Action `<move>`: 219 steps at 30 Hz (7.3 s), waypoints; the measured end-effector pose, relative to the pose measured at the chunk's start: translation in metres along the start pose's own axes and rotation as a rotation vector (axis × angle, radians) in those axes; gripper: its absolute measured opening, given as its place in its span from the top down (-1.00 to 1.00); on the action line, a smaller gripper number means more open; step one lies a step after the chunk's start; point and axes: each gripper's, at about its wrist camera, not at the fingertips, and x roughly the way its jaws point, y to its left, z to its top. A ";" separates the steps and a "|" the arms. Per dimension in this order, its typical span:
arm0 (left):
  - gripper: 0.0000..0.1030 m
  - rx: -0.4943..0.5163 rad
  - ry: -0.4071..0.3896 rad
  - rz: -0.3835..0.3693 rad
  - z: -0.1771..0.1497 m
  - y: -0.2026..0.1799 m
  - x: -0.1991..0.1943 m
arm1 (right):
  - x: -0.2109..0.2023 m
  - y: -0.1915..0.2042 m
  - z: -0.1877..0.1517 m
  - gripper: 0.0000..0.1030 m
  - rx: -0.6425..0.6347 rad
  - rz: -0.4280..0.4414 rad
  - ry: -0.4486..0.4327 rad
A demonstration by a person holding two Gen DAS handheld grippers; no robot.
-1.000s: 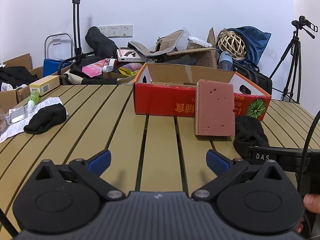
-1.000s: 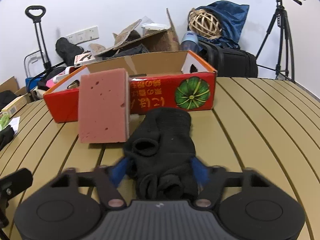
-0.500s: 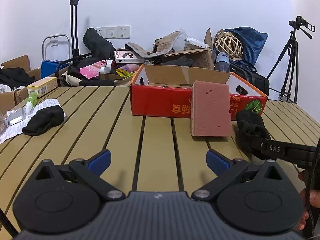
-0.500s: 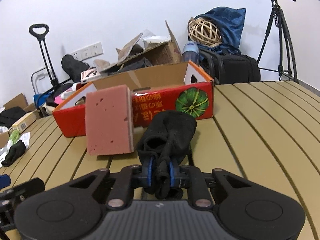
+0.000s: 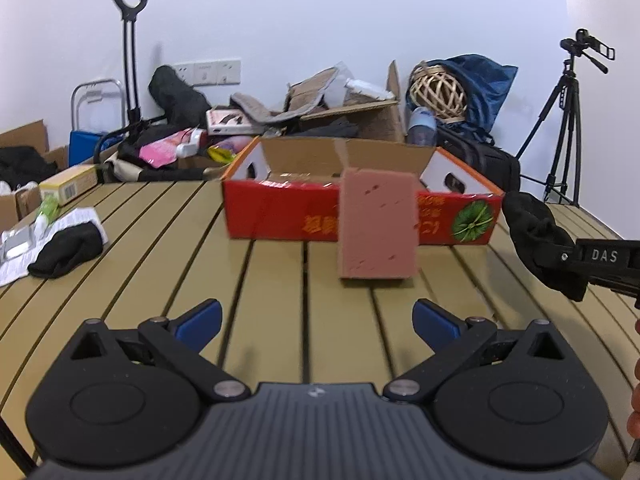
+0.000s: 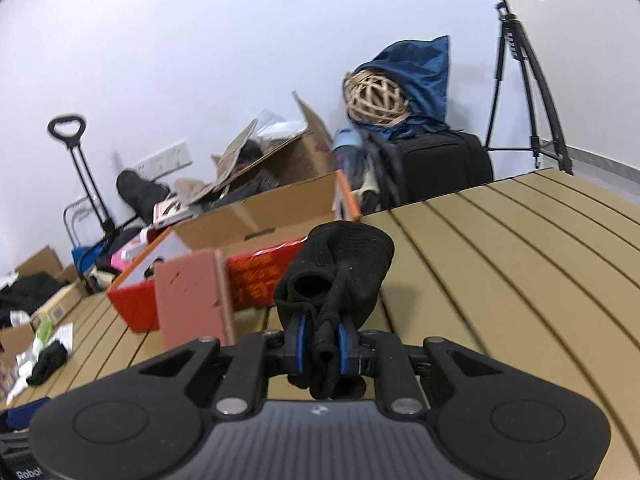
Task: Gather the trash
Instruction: 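Lift the black glove with the right tool while the left tool closes on the pink sponge, then carry the pink sponge with the left tool while the right tool carries the glove to the bin, then open the right tool over the black bin to drop the glove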
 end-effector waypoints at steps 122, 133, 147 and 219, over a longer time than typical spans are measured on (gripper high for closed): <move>-0.37 0.008 0.046 -0.102 -0.084 0.037 -0.195 | -0.224 -0.011 -0.109 0.70 -0.215 0.079 -0.045; -0.37 0.025 0.086 -0.118 -0.128 0.050 -0.223 | -0.262 -0.001 -0.172 0.70 -0.298 0.158 0.003; -0.37 0.019 0.187 -0.118 -0.185 0.069 -0.228 | -0.263 0.013 -0.240 0.70 -0.367 0.154 0.227; -0.37 -0.091 0.408 0.025 -0.248 0.115 -0.151 | -0.101 0.082 -0.293 -1.00 -0.461 -0.024 0.505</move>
